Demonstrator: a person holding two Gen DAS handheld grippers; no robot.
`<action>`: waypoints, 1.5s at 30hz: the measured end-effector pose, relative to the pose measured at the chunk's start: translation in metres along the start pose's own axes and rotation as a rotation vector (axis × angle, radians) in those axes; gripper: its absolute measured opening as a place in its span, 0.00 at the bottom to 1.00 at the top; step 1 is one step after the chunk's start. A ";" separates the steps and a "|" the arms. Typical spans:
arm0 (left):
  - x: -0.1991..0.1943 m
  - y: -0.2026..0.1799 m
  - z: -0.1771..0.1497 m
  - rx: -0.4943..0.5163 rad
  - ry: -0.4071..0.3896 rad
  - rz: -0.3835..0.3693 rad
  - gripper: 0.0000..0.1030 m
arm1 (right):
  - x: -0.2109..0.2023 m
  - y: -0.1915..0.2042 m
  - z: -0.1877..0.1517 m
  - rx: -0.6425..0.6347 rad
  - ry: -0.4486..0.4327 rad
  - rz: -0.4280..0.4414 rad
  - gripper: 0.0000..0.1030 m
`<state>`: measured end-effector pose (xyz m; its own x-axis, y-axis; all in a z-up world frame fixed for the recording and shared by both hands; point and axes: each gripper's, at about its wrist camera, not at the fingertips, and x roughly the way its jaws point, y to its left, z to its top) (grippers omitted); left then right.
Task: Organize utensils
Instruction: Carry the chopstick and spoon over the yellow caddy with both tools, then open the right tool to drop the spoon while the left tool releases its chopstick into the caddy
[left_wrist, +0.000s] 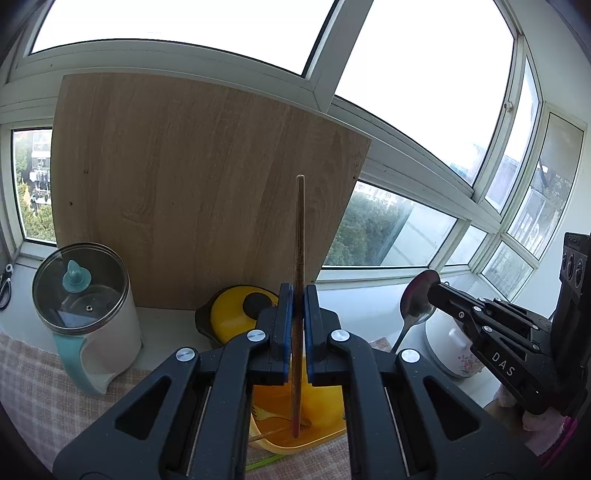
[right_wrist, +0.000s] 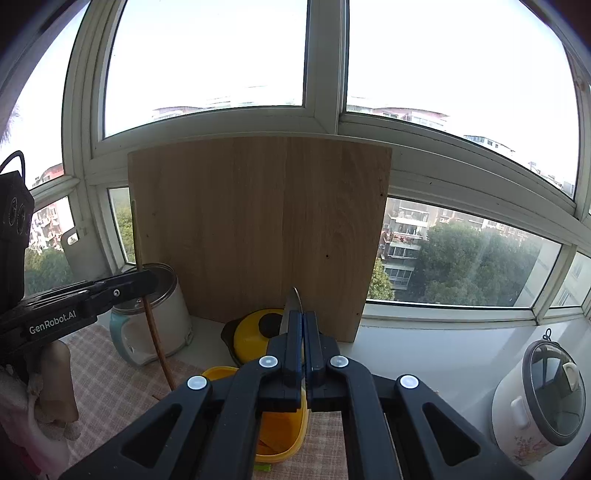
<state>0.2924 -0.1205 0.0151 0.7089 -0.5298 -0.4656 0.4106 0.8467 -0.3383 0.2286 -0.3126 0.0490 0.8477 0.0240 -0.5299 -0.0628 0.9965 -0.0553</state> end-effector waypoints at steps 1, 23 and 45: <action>0.004 0.000 -0.001 -0.002 0.005 0.003 0.03 | 0.003 -0.001 0.001 0.001 0.000 -0.001 0.00; 0.034 -0.011 -0.048 0.055 0.048 0.061 0.03 | 0.075 -0.021 -0.037 0.020 0.106 -0.010 0.00; 0.030 -0.010 -0.059 0.056 0.073 0.050 0.03 | 0.064 -0.027 -0.053 0.058 0.144 0.007 0.16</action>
<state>0.2754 -0.1474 -0.0439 0.6865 -0.4870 -0.5399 0.4087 0.8726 -0.2674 0.2563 -0.3426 -0.0286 0.7627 0.0230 -0.6463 -0.0338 0.9994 -0.0043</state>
